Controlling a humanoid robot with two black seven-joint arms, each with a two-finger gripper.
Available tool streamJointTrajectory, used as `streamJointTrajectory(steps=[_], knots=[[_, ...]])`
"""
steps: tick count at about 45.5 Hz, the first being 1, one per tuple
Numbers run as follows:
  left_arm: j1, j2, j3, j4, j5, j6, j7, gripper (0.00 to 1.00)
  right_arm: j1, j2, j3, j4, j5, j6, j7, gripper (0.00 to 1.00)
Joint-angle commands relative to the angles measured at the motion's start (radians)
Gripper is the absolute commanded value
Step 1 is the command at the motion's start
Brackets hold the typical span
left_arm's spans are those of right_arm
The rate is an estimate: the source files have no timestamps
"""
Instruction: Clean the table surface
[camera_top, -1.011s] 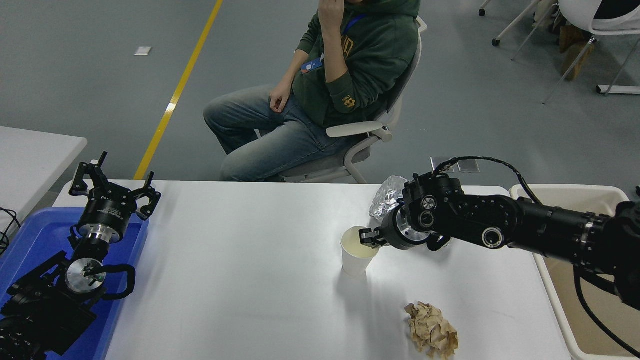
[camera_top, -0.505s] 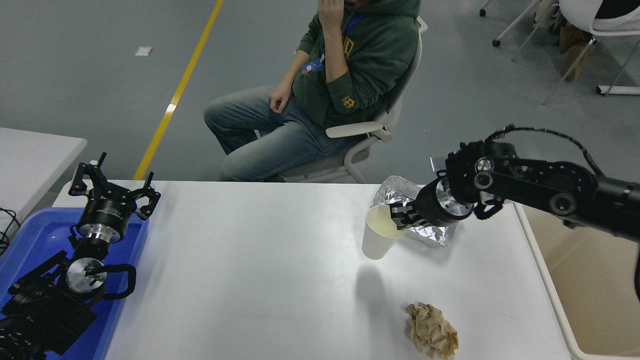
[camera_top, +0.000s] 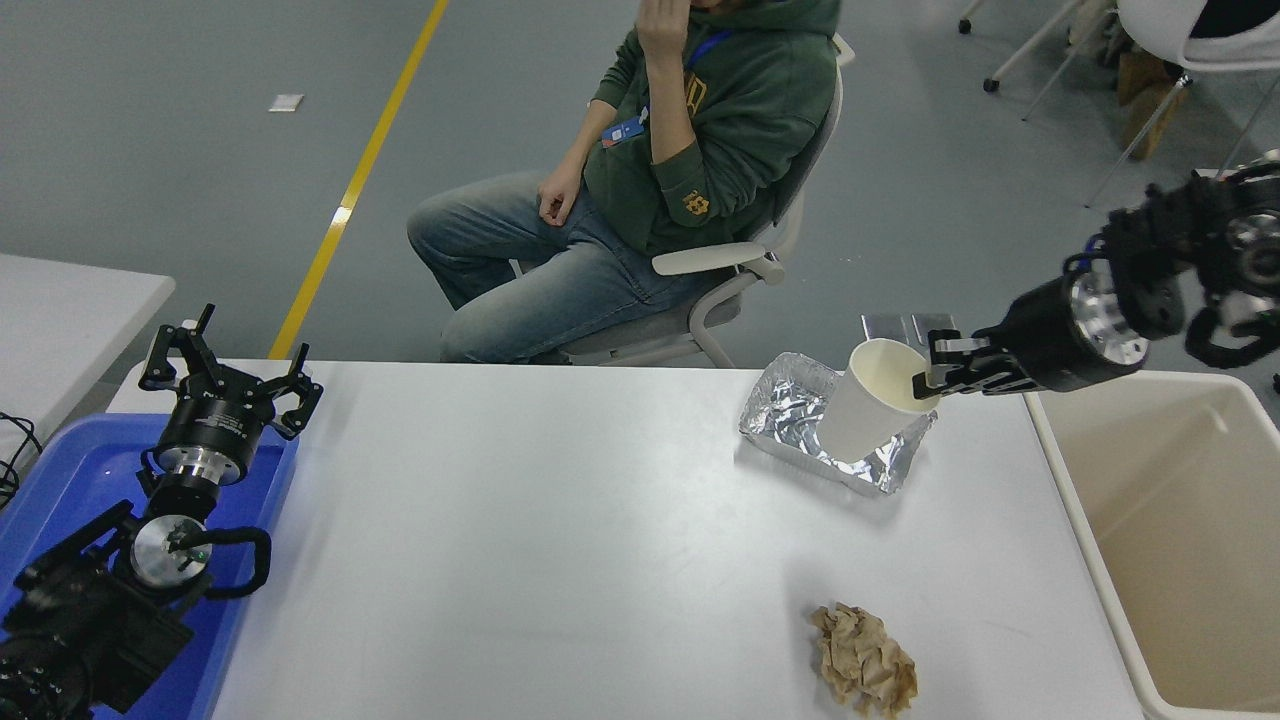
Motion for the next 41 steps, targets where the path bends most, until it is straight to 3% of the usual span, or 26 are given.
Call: streamJointTrajectory(steps=[1,18,24,41], knots=[[0.000,0.000,0.000,0.000,0.000,0.000,0.000,1.00,-0.003,-0.152,0.094,0.026,0.029,0.093,0.003,0.00],[0.000,0.000,0.000,0.000,0.000,0.000,0.000,1.00,-0.030,-0.242,0.127,0.016,-0.031,0.093,0.067,0.00],[0.000,0.000,0.000,0.000,0.000,0.000,0.000,1.00,-0.078,-0.236,0.134,-0.052,-0.144,0.093,0.152,0.00],[0.000,0.000,0.000,0.000,-0.002,0.000,0.000,1.00,-0.214,-0.231,0.122,-0.224,-0.256,0.039,0.371,0.00]])
